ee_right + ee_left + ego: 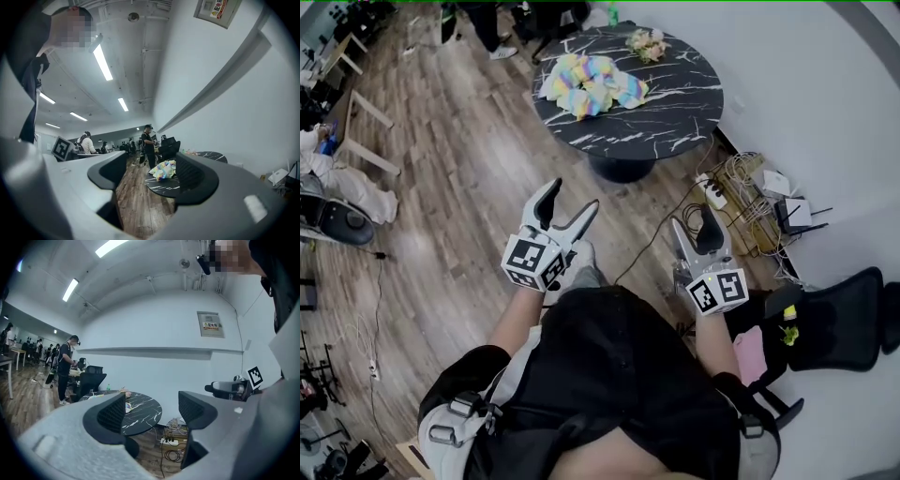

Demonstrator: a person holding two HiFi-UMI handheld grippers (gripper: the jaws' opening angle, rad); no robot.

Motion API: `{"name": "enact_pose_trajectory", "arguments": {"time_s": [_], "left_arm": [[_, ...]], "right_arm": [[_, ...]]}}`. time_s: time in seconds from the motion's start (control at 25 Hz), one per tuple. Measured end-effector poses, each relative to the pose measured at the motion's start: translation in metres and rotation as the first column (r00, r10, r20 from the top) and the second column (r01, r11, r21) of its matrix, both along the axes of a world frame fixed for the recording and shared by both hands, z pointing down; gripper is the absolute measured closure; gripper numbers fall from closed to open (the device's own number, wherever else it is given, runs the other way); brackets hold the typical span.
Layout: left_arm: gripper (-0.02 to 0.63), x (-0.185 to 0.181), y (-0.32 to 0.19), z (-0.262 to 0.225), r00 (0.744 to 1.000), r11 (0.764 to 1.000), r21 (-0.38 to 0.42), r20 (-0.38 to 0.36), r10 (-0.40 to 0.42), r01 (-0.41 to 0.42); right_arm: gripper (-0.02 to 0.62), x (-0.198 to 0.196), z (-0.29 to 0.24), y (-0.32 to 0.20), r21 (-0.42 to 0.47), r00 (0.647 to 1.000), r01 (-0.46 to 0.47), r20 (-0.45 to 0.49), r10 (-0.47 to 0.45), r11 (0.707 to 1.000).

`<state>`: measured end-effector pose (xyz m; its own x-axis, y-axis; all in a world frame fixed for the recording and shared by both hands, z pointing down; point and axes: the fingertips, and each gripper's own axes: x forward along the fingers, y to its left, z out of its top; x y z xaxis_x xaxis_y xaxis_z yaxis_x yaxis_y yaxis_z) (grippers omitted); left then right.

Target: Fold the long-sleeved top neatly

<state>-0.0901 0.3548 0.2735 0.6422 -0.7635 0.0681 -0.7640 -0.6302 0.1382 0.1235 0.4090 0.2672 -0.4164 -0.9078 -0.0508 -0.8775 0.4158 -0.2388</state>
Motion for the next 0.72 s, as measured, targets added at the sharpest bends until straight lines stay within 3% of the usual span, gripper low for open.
{"name": "enact_pose_trajectory", "arguments": {"time_s": [0.36, 0.72], "left_arm": [[0.245, -0.012, -0.098, 0.013, 0.999, 0.999, 0.003, -0.004, 0.039, -0.039], [0.247, -0.058, -0.173, 0.019, 0.998, 0.998, -0.013, -0.007, 0.064, -0.064]], "right_arm": [[0.276, -0.033, 0.005, -0.095, -0.012, 1.0, -0.002, -0.028, 0.001, 1.0], [0.29, -0.085, 0.007, -0.18, -0.017, 0.999, -0.006, -0.04, 0.005, 1.0]]}}
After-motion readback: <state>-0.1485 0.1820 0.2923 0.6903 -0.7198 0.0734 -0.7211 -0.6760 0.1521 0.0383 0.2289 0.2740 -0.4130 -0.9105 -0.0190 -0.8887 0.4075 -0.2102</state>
